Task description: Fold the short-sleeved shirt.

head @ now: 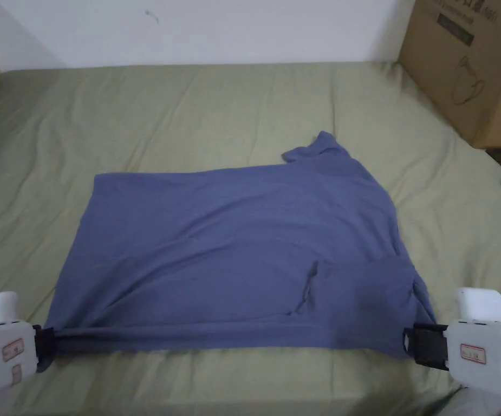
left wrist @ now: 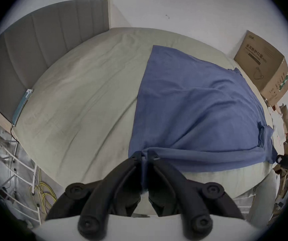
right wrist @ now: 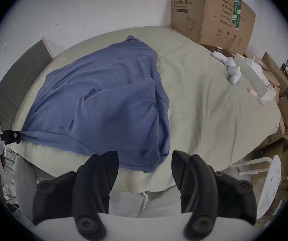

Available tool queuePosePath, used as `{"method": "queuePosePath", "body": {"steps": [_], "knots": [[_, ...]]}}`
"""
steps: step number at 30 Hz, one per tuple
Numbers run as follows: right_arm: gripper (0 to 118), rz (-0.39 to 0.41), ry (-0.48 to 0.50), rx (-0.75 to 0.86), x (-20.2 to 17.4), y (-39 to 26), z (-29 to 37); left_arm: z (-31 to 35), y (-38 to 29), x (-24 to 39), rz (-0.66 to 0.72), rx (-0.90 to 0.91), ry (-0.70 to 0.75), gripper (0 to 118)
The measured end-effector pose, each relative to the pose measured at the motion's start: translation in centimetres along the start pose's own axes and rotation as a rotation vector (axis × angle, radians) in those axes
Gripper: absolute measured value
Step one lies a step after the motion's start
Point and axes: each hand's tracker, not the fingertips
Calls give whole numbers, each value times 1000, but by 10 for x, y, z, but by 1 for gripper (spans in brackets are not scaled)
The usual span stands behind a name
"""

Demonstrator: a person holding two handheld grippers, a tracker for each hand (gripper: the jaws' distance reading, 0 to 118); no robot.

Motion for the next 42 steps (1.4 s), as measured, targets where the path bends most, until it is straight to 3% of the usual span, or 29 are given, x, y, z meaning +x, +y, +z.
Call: {"method": "queuePosePath", "body": {"steps": [4, 5, 6, 7, 13, 19, 24, 33, 35, 36, 37, 38, 39, 40, 42], "knots": [[66, 83, -6, -25, -5, 8, -17, 3, -2, 2, -17, 0, 14, 5], [45, 88, -1, -37, -6, 8, -24, 4, -2, 4, -27, 0, 17, 5], [11, 84, -3, -59, -2, 10, -34, 4, -2, 4, -39, 2, 20, 5], [1, 49, -21, -103, 1, 10, -40, 5, -2, 5, -44, -1, 22, 5], [1, 31, -8, -17, 17, 25, -14, 18, 3, 5, -72, 19, 25, 5], [1, -39, 46, 49, 29, 73, -1, 28, 34, 13, -138, 48, 30, 5], [1, -15, 17, 68, 21, 132, -27, 1, 82, 16, -171, 32, 30, 5], [1, 12, -50, -50, 6, 195, -114, -82, 137, 23, -190, -98, 54, 5], [1, 24, -65, -50, 3, 196, -120, -87, 135, 28, -251, -75, 79, 14], [2, 30, -65, -43, 2, 195, -120, -88, 134, 30, -266, -68, 112, 30], [6, 38, -62, -40, 2, 194, -118, -88, 134, 30, -273, -75, 151, 56], [30, 55, -57, -29, 1, 192, -114, -86, 133, 28, -264, -78, 149, 87], [64, 69, -58, -9, 0, 190, -108, -81, 131, 24, -254, -68, 140, 98], [92, 78, -53, 2, 1, 187, -102, -71, 129, 20, -231, -44, 118, 99], [94, 73, -47, 34, 4, 183, -87, -55, 124, 13, -185, -30, 95, 98]]}}
